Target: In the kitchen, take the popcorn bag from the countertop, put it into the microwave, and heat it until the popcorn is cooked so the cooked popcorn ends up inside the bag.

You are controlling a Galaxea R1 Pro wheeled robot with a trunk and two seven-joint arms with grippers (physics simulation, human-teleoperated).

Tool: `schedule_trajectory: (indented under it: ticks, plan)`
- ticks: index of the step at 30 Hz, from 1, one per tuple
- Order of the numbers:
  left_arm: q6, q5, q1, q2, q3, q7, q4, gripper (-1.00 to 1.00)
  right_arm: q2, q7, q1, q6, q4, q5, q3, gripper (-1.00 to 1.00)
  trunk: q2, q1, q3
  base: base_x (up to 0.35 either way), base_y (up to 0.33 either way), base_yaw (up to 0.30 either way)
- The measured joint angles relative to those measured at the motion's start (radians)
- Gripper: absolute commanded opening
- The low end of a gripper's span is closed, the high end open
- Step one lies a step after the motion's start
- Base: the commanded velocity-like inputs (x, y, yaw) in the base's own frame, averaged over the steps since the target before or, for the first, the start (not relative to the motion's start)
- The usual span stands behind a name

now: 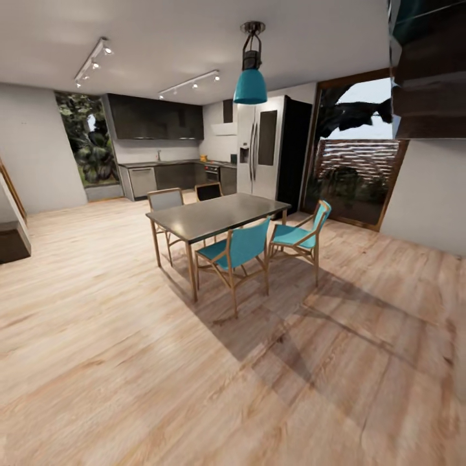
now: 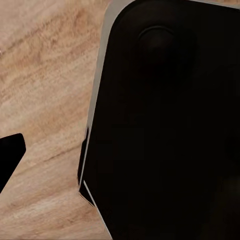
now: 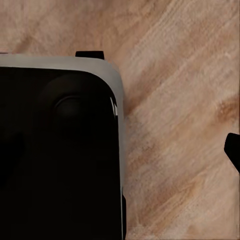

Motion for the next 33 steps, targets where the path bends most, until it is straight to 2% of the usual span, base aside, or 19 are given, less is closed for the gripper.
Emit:
schedule_trajectory:
  ticks: [33]
  plan:
    - [0.001, 0.0, 0.0, 0.0, 0.0, 0.001, 0.0, 1.0, 0.0, 0.0, 0.0, 0.0, 0.0, 0.0, 0.0, 1.0, 0.0, 0.0, -0.019, 0.33, 0.0, 0.252]
